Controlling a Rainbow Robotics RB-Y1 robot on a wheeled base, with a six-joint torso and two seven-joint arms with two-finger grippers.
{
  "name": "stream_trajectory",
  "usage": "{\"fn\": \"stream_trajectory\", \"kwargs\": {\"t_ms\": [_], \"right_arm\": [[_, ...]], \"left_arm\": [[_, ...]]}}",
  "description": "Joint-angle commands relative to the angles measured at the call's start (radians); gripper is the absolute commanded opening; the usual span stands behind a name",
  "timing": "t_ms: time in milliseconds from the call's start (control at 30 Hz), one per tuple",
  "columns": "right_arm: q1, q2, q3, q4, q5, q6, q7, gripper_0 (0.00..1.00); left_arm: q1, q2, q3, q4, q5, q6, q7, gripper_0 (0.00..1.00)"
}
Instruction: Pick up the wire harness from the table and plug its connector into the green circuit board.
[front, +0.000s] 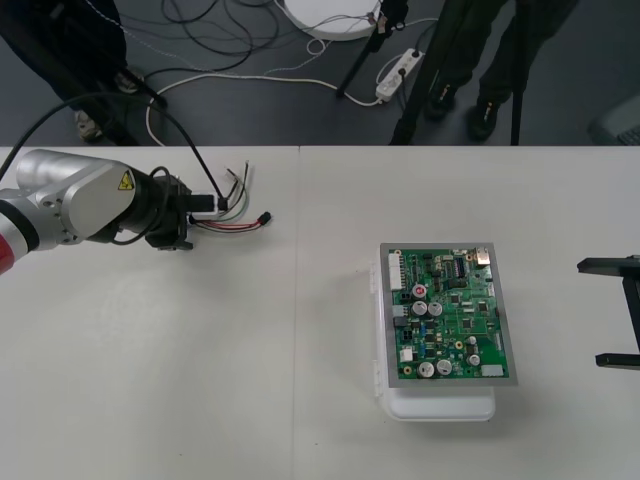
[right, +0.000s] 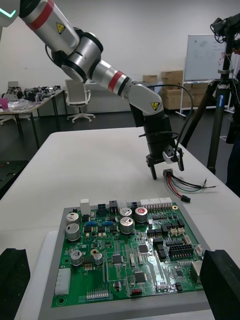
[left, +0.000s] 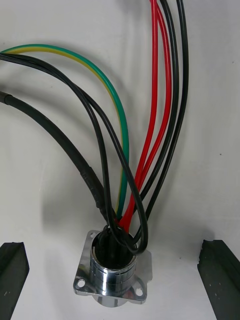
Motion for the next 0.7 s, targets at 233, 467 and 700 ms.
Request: {"fn": "stream_trajectory", "kwargs": {"t_ms": [233,467,700], "right_arm": [[-0.034,0.001,0.011,0.016,-0.004,-0.013,-0.044,1.00],[-0.040,0.003,0.011,0.025,0.000,-0.013,-0.046,1.00],[-0.040,0.003,0.011,0.025,0.010,-0.013,-0.029,1.00]], "left_arm": [[-0.047,-0.025,-0.018,0.005,0.003,0.030,-0.056,1.00],[-0.049,-0.031,-0.023,0.007,0.005,0.030,-0.049,1.00],[-0.047,-0.033,-0.023,0.005,0.006,0.030,-0.047,1.00]]}}
